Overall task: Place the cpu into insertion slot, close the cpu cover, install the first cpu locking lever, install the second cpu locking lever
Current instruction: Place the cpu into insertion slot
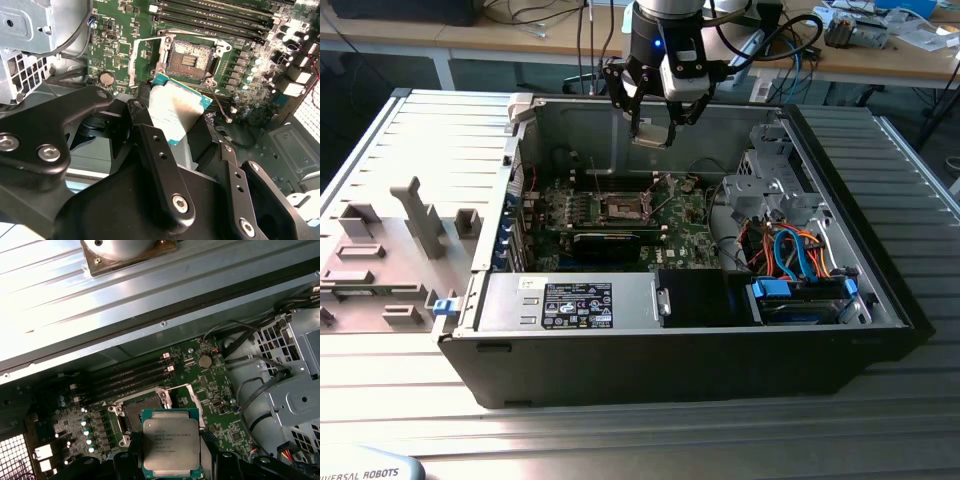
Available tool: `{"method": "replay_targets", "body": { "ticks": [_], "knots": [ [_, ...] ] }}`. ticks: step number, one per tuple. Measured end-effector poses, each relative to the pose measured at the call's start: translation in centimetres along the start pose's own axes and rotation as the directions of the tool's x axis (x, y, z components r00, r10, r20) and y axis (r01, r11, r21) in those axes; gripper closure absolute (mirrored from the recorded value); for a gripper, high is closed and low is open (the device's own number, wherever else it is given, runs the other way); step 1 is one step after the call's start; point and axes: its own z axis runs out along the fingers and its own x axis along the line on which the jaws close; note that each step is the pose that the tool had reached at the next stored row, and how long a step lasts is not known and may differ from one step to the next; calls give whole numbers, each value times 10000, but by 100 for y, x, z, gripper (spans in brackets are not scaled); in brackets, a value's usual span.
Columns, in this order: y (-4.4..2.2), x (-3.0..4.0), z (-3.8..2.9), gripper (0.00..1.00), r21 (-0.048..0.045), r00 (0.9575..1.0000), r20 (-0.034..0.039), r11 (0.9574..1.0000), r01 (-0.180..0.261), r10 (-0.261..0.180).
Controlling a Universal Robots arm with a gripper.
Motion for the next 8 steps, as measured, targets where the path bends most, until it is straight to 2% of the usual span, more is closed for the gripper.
{"method": "replay_targets", "body": {
  "ticks": [8],
  "knots": [
    [0,0,0,46,-1,10000,5,10000,-51,51]
  ]
}}
